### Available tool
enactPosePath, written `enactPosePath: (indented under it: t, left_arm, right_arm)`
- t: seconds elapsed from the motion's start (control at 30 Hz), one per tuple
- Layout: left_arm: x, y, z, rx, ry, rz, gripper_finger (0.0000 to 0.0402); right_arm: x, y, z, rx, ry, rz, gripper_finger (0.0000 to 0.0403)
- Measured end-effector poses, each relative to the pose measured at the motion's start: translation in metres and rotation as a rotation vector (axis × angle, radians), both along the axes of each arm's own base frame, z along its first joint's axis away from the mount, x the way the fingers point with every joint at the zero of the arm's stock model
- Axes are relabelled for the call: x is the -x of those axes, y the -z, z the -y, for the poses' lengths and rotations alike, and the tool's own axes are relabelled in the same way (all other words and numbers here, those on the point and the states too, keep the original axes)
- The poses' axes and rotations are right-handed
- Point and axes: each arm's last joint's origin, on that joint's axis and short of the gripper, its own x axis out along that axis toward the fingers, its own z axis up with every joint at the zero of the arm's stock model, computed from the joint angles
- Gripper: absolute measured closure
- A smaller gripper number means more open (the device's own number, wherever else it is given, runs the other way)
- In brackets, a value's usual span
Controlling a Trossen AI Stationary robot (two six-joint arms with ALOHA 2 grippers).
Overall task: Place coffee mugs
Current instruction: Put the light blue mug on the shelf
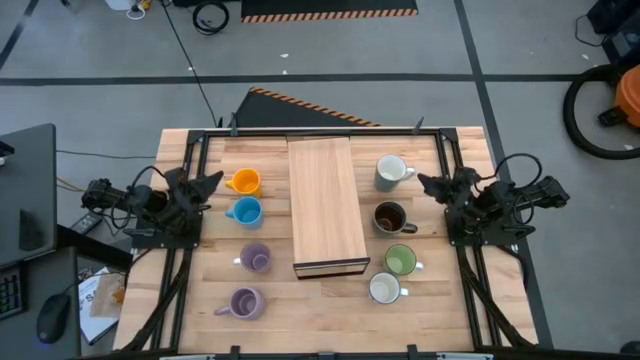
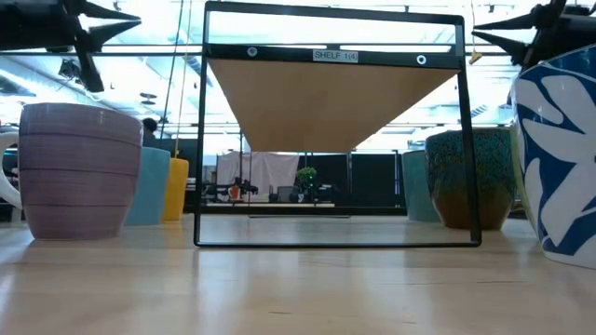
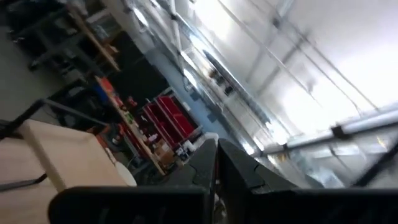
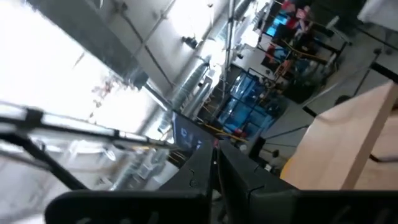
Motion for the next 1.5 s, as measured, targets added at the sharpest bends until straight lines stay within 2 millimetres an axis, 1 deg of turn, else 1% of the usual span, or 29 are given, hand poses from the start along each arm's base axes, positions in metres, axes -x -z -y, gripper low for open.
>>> enactPosePath:
  t: [0.2, 0.3, 0.43, 0.5, 0.6, 0.67, 0.83, 0.97, 1.13, 1.23, 1.37, 1.5]
  left_arm:
    - [0.001, -0.001, 0.000, 0.019, -0.006, 0.015, 0.0379]
    - [0.003, -0.004, -0.001, 0.050, -0.003, 0.056, 0.0379]
    - [0.008, -0.017, -0.003, 0.043, 0.001, 0.088, 0.0379]
    - [0.010, -0.024, -0.004, 0.029, -0.013, 0.088, 0.0379]
    - [0.012, -0.037, -0.005, 0.001, -0.057, 0.064, 0.0379]
    - [0.010, -0.043, -0.005, -0.018, -0.096, 0.026, 0.0379]
    - [0.004, -0.060, -0.005, -0.006, -0.187, -0.049, 0.0379]
    - [0.000, -0.078, -0.002, -0.086, -0.164, -0.067, 0.0379]
    - [-0.003, -0.110, 0.001, -0.149, -0.130, -0.043, 0.0379]
    - [-0.006, -0.131, 0.002, -0.210, -0.112, -0.047, 0.0379]
    - [-0.013, -0.154, 0.006, -0.290, -0.090, -0.141, 0.0379]
    - [-0.021, -0.167, 0.009, -0.325, -0.055, -0.289, 0.0379]
  right_arm:
    - [0.001, -0.005, 0.000, 0.009, -0.020, 0.012, 0.0373]
    - [0.004, -0.016, 0.001, 0.060, 0.031, 0.006, 0.0373]
    - [0.010, -0.037, 0.004, 0.143, 0.161, -0.032, 0.0373]
    - [0.012, -0.047, 0.006, 0.168, 0.201, -0.077, 0.0373]
    - [0.014, -0.062, 0.006, 0.193, 0.198, -0.163, 0.0373]
    - [0.013, -0.071, 0.006, 0.204, 0.191, -0.237, 0.0373]
    - [0.007, -0.093, 0.005, 0.253, 0.194, -0.401, 0.0373]
    - [-0.001, -0.106, 0.003, 0.290, 0.193, -0.463, 0.0373]
    - [-0.006, -0.120, 0.001, 0.325, 0.170, -0.465, 0.0373]
    - [-0.005, -0.130, 0.001, 0.333, 0.141, -0.439, 0.0373]
    - [-0.001, -0.142, 0.000, 0.359, 0.100, -0.446, 0.0373]
    - [-0.002, -0.151, 0.000, 0.381, 0.079, -0.568, 0.0373]
